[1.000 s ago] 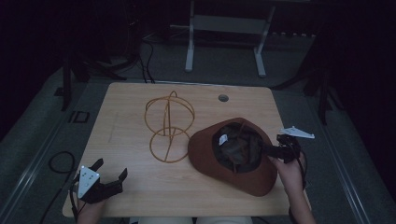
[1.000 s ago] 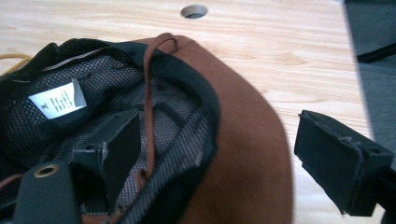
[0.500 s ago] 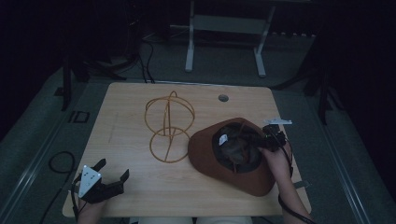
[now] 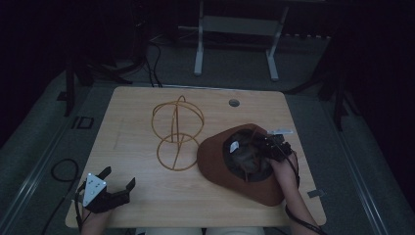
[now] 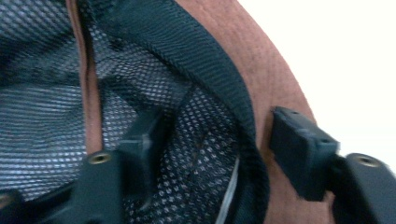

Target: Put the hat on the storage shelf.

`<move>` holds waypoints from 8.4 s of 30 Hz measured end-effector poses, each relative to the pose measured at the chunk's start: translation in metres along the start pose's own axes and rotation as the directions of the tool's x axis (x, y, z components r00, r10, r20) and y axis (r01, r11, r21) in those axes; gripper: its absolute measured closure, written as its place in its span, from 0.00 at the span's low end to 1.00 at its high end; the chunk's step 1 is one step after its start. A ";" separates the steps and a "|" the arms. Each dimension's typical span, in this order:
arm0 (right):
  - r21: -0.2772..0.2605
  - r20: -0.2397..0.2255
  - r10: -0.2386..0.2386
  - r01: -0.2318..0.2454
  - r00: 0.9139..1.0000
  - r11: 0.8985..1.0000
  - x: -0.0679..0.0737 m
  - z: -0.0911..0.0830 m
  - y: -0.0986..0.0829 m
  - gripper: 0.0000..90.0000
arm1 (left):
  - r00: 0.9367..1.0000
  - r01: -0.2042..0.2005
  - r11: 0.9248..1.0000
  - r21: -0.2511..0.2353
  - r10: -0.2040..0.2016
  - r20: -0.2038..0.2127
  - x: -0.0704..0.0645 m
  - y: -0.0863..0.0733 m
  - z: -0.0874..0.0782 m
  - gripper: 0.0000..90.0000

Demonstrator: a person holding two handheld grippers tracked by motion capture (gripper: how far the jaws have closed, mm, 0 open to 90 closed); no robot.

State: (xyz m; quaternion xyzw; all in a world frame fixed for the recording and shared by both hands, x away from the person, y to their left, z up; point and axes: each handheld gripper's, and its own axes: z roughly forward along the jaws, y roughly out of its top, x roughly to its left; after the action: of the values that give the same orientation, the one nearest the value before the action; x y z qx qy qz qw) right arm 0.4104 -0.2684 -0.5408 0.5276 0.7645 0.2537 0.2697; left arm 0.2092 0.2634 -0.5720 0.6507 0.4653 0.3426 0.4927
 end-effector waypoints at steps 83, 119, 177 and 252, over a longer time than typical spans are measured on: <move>-0.545 -0.038 0.074 -0.083 0.997 0.834 -0.016 -0.177 0.027 0.93 | 0.950 -0.125 0.988 -0.092 0.146 0.275 -0.103 0.174 0.017 0.08; -0.555 -0.055 0.055 -0.076 0.997 0.828 -0.009 -0.187 0.021 0.93 | 0.865 -0.287 0.955 -0.075 0.292 0.408 -0.246 0.217 0.131 0.08; -0.618 -0.179 -0.096 -0.036 0.979 0.785 -0.052 -0.241 -0.030 0.51 | 0.849 -0.185 0.946 -0.268 0.291 0.441 -0.227 0.216 0.128 0.95; -0.686 -0.497 -0.383 -0.082 0.779 0.723 0.031 -0.213 -0.013 1.00 | 0.537 0.051 0.903 -0.426 0.335 0.775 -0.227 0.210 0.109 0.82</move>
State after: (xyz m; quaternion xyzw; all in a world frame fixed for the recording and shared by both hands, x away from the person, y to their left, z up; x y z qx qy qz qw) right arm 0.2477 -0.2651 -0.3994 0.2144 0.7062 0.6437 0.2021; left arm 0.2883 -0.0026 -0.3980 0.6559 0.0392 0.1193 0.7443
